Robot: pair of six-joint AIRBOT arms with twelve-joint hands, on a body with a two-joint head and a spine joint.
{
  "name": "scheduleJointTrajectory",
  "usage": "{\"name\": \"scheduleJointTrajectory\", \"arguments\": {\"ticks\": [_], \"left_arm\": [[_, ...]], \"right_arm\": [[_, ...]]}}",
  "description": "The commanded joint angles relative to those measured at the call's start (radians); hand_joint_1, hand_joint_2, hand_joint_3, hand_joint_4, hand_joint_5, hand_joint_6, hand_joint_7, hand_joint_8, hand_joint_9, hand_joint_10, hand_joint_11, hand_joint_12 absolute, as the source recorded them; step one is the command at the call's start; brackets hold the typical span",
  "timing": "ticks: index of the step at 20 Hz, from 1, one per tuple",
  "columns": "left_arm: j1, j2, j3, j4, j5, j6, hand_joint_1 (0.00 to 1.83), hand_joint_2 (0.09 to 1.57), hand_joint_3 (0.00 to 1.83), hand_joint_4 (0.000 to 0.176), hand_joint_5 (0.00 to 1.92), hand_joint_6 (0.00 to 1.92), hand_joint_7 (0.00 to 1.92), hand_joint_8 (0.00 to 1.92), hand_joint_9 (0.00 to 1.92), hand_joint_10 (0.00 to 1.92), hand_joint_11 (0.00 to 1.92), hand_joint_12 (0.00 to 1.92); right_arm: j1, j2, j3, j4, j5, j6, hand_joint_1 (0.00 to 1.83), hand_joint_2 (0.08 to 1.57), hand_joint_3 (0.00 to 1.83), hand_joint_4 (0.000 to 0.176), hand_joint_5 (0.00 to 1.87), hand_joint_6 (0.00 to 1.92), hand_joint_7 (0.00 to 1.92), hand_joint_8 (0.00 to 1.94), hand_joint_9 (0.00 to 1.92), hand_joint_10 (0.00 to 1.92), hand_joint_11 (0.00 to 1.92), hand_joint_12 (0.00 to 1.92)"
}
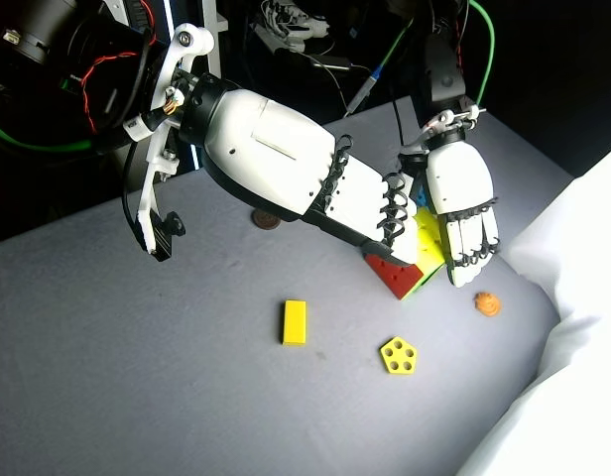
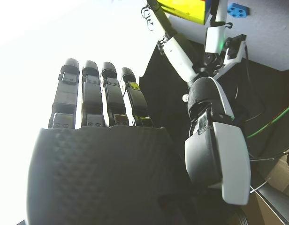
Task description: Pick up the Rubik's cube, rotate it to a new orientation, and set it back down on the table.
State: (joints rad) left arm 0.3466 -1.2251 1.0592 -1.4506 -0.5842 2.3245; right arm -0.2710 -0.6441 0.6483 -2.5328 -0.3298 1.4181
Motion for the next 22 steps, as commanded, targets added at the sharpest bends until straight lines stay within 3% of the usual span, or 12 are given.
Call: {"name": "scheduleJointTrajectory", "arguments": {"ticks": [1,4,7,11,13,15,16,17,18,19,20,22], "left_arm": [[-0.001,0.001,0.003,0.016,-0.013,0.004,1.16,1.08,0.0,0.0,0.64,0.12,0.27,1.23,0.26,1.37,0.12,1.63],[-0.001,0.001,0.002,0.016,-0.013,0.004,1.24,1.11,0.0,0.0,0.43,1.01,0.25,1.55,0.27,1.61,0.22,1.76],[-0.009,0.002,0.0,0.015,-0.013,0.004,1.27,1.11,0.0,0.0,0.27,1.34,0.23,1.66,0.26,1.71,0.24,1.81],[-0.033,0.01,-0.011,0.004,-0.013,0.009,1.29,1.1,0.0,0.0,0.27,1.31,0.22,1.61,0.25,1.67,0.21,1.81],[-0.065,0.02,-0.023,-0.067,-0.013,0.09,1.27,1.09,0.0,0.0,0.34,1.2,0.24,1.56,0.24,1.65,0.19,1.79],[-0.09,0.032,-0.039,-0.094,-0.013,0.118,1.26,1.11,0.0,0.0,0.33,1.25,0.29,1.51,0.29,1.6,0.24,1.75],[-0.103,0.038,-0.051,-0.108,-0.014,0.124,1.29,1.23,0.01,0.0,0.36,1.22,0.58,1.52,0.35,1.54,0.29,1.73],[-0.114,0.043,-0.062,-0.122,-0.019,0.134,1.29,1.23,0.01,0.0,0.36,1.22,0.58,1.52,0.35,1.54,0.29,1.73],[-0.122,0.047,-0.073,-0.132,-0.025,0.141,1.29,1.27,0.01,0.0,0.35,1.2,0.62,1.54,0.35,1.52,0.26,1.75],[-0.137,0.054,-0.089,-0.143,-0.028,0.142,1.14,1.32,0.0,0.0,0.53,1.46,0.62,1.62,0.37,1.54,0.29,1.77],[-0.146,0.057,-0.098,-0.149,-0.028,0.142,1.1,1.33,0.0,0.0,0.54,1.56,0.62,1.61,0.38,1.53,0.3,1.77],[-0.184,0.071,-0.123,-0.219,-0.029,0.212,1.08,1.35,0.0,0.0,0.55,1.55,0.59,1.7,0.35,1.55,0.25,1.8]], "right_arm": [[0.017,0.006,-0.002,-0.029,-0.082,0.009,0.15,1.25,0.0,0.0,0.0,0.0,0.02,0.0,0.0,0.0,0.0,0.0],[0.016,0.007,-0.002,-0.029,-0.064,0.009,0.1,1.25,0.0,0.0,0.01,0.0,0.06,0.01,0.03,0.01,0.0,0.0],[0.015,0.008,-0.002,-0.029,-0.064,0.009,0.08,1.25,0.0,0.0,0.02,0.01,0.09,0.02,0.05,0.02,0.0,0.0],[0.016,0.009,-0.002,-0.029,-0.064,0.008,0.05,1.26,0.01,0.0,0.04,0.01,0.09,0.01,0.06,0.02,0.0,0.0],[0.016,0.009,-0.002,-0.029,-0.064,0.008,0.04,1.26,0.0,0.0,0.05,0.02,0.1,0.01,0.07,0.02,0.01,0.0],[0.016,0.009,-0.002,-0.029,-0.064,0.009,0.03,1.26,0.0,0.0,0.05,0.01,0.11,0.01,0.07,0.02,0.01,0.0],[0.016,0.009,-0.003,-0.029,-0.064,0.009,0.06,1.25,0.0,0.0,0.07,0.02,0.14,0.02,0.09,0.02,0.03,0.02],[0.016,0.009,-0.003,-0.029,-0.064,0.009,0.06,1.25,0.0,0.0,0.07,0.02,0.14,0.02,0.09,0.02,0.03,0.02],[0.016,0.009,-0.003,-0.029,-0.064,0.009,0.06,1.24,0.0,0.0,0.13,0.0,0.16,0.0,0.13,0.01,0.0,0.18],[0.016,0.009,-0.004,-0.029,-0.064,0.009,0.02,1.26,0.01,0.0,0.12,0.0,0.13,0.0,0.1,0.0,0.0,0.06],[0.016,0.009,-0.004,-0.029,-0.064,0.01,0.06,1.25,0.0,0.0,0.13,0.01,0.14,0.01,0.1,0.01,0.0,0.04],[0.016,0.009,-0.004,-0.029,-0.063,0.012,0.07,1.26,0.0,0.0,0.13,0.01,0.16,0.0,0.09,0.0,0.0,0.09]]}}
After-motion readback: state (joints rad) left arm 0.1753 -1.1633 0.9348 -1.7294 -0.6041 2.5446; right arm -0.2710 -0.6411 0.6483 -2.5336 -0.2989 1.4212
